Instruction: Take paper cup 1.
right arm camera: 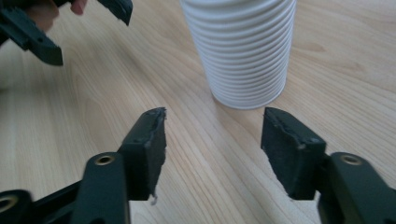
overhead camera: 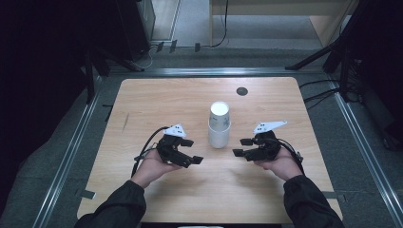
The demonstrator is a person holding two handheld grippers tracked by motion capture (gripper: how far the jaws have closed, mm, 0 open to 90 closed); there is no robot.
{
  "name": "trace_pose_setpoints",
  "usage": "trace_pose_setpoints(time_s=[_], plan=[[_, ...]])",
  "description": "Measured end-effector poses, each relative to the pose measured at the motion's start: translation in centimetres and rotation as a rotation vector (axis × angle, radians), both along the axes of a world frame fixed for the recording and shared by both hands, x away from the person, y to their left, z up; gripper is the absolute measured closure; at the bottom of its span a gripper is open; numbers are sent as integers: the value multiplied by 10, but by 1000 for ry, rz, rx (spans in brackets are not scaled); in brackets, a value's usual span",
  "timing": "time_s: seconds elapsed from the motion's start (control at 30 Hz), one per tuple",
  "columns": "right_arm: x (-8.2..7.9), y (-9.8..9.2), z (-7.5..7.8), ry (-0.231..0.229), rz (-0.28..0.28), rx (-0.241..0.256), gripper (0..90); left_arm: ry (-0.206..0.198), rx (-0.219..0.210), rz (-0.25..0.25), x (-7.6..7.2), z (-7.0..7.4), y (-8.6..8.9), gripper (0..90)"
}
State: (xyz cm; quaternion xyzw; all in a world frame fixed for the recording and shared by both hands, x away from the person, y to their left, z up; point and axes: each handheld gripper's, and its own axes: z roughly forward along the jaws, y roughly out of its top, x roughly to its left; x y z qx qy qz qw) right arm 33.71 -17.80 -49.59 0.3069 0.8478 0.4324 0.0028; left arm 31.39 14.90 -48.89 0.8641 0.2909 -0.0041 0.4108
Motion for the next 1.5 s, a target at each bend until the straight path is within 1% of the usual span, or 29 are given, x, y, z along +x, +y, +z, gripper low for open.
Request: trace_pose_setpoints(time_s=[0.03,0.07,0.1,0.13,0.17,0.23,0.3,0.33,0.4,0.43,0.53,0.63,0.7,0.77,0.83,0.97,1.03,1.13,1.17,1.23,1.27,1.37,1.5], plan=[[0,0,-1,-7,7,-10,414,-9,13,-1,0,-1,0,243],[0,1,-1,-11,16,-20,414,-14,31,-2,-1,-2,-1,243],[0,2,-1,-4,22,-30,413,-14,31,-2,-1,-2,-1,243],[0,3,-1,-6,28,-40,414,-17,48,-10,-2,-3,-2,242],[-1,3,-1,-19,36,-49,412,-20,49,-16,-2,-3,-1,243],[-2,4,0,-53,56,-67,394,-28,43,-9,-3,-2,-1,244],[-2,4,1,-67,65,-69,391,-28,31,-3,-3,0,1,248],[-2,4,2,-65,63,-65,391,-28,31,-3,-3,0,1,248],[-1,3,3,-61,69,-55,391,-15,21,10,-2,-1,3,254],[-1,3,3,-63,69,-57,390,-15,32,13,-2,-2,4,255],[-2,2,4,-66,70,-62,389,-15,34,18,-2,-1,4,256],[-3,2,5,-70,89,-64,401,-24,23,22,-3,0,6,261],[-3,1,7,-71,88,-79,400,-20,15,20,-2,1,9,291],[-2,1,8,-69,89,-77,400,-22,16,24,-2,1,10,296],[-1,0,12,-56,85,-64,401,-21,11,25,-2,1,12,297],[0,0,15,-53,85,-49,401,-11,19,27,0,0,14,296],[0,0,16,-62,93,-59,401,-8,23,23,0,0,14,295],[1,0,16,-63,91,-72,391,-10,25,22,0,2,15,294],[1,0,16,-66,89,-83,377,-12,19,25,-1,2,15,294],[0,0,17,-92,85,-135,362,-13,7,24,-1,3,16,294],[0,0,19,-95,87,-142,359,-14,6,22,-1,3,16,294],[4,-1,27,-94,102,-137,354,-8,11,23,0,2,17,294],[12,-3,38,-73,133,-131,346,-8,21,19,0,2,15,294]])
